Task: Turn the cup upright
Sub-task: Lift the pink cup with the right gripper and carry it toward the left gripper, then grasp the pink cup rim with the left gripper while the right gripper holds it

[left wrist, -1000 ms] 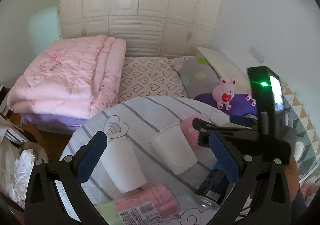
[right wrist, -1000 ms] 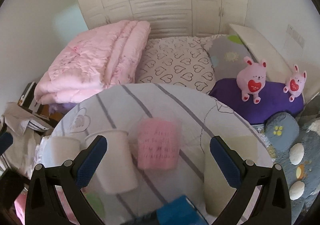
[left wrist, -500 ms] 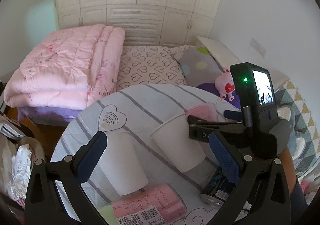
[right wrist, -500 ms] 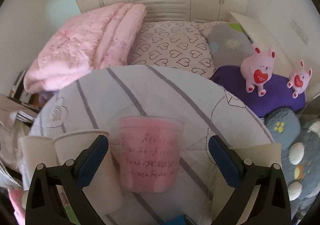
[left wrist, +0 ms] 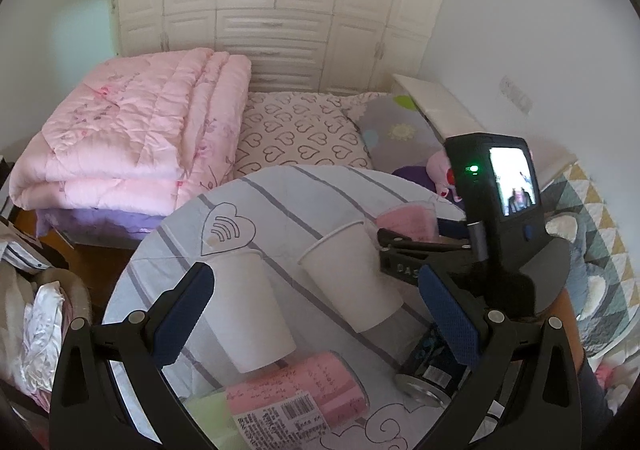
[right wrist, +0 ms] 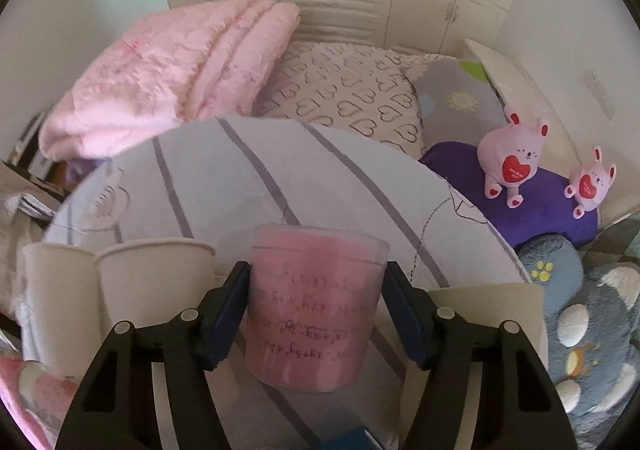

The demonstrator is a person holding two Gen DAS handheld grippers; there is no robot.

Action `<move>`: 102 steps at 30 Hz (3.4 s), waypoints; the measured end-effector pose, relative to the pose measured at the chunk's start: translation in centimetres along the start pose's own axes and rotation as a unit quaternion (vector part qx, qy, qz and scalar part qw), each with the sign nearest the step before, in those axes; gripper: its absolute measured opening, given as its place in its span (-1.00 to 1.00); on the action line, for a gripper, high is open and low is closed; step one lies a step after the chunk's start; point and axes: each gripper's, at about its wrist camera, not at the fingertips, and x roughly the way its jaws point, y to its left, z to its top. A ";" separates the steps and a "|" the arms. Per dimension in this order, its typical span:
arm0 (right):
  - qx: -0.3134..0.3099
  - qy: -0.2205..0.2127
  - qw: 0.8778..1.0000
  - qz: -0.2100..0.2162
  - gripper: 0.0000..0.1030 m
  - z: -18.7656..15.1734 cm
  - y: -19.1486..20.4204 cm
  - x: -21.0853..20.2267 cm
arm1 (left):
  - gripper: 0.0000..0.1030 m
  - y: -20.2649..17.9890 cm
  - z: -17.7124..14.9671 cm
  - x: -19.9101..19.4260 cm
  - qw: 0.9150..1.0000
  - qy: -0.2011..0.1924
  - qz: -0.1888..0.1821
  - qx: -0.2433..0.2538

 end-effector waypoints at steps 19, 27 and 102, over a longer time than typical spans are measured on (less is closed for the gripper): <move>0.001 -0.066 0.993 0.096 0.30 -7.8 1.5 -15.3 | 1.00 -0.4 -6.3 -11.5 0.999 -0.035 -0.006 -0.005; 0.008 -0.037 0.992 0.121 0.30 -16.1 4.4 -15.2 | 1.00 -0.4 -12.3 -12.8 1.000 0.004 -0.004 -0.013; -0.002 -0.029 0.987 0.156 0.63 -26.7 -3.1 -11.6 | 0.34 -9.3 -16.1 -0.4 0.981 0.186 0.030 0.040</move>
